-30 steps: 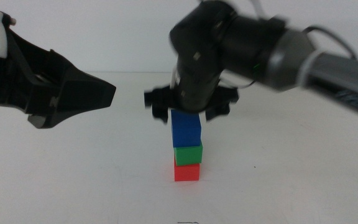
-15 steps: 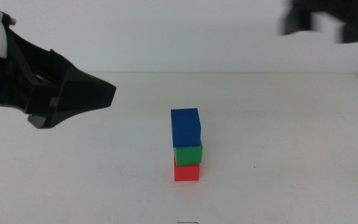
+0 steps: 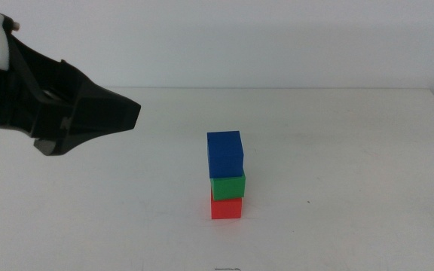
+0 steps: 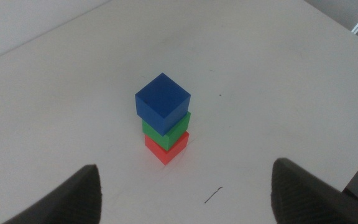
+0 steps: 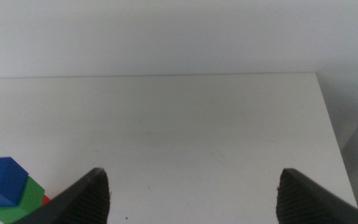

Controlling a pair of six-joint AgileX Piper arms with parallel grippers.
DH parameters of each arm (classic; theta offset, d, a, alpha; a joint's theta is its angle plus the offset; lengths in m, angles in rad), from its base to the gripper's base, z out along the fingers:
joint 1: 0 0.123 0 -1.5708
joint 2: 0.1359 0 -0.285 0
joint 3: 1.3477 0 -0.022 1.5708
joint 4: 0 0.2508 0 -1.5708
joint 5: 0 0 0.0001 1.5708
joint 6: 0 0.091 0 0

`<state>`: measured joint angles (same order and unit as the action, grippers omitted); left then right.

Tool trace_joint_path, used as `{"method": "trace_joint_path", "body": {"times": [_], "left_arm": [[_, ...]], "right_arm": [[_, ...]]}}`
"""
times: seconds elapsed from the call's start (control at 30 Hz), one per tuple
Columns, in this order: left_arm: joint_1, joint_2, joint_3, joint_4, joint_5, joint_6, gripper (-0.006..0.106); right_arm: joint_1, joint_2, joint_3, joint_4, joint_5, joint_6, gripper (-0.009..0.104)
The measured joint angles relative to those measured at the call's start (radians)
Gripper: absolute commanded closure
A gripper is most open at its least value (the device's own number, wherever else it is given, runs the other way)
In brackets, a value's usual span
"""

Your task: Stack red cubes first, then green, then blue cubes in a specific spot.

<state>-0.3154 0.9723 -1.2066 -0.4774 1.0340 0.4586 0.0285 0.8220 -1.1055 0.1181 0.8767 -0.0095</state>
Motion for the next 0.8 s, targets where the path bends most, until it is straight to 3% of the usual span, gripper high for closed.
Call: {"method": "trace_joint_path", "body": {"times": [0.13,0.43,0.57,0.67,0.8], "left_arm": [[0.0,0.0,0.0,0.0,0.0,0.0,0.007],[0.0,-0.005,0.01,0.012,-0.025,-0.001,0.007],[0.001,-0.076,0.096,0.152,-0.216,-0.093,0.007],[0.028,-0.163,0.195,0.309,-0.37,-0.282,0.007],[0.169,-0.286,0.328,0.443,-0.488,-0.481,0.007]], "right_arm": [[-0.023,-0.023,0.03,0.034,-0.031,-0.044,0.017],[-0.025,-0.024,0.033,0.043,-0.055,-0.055,0.017],[-0.025,-0.024,0.033,0.043,-0.056,-0.056,0.017],[-0.025,-0.024,0.033,0.043,-0.056,-0.056,0.017],[-0.025,-0.024,0.033,0.043,-0.056,-0.056,0.017]]}}
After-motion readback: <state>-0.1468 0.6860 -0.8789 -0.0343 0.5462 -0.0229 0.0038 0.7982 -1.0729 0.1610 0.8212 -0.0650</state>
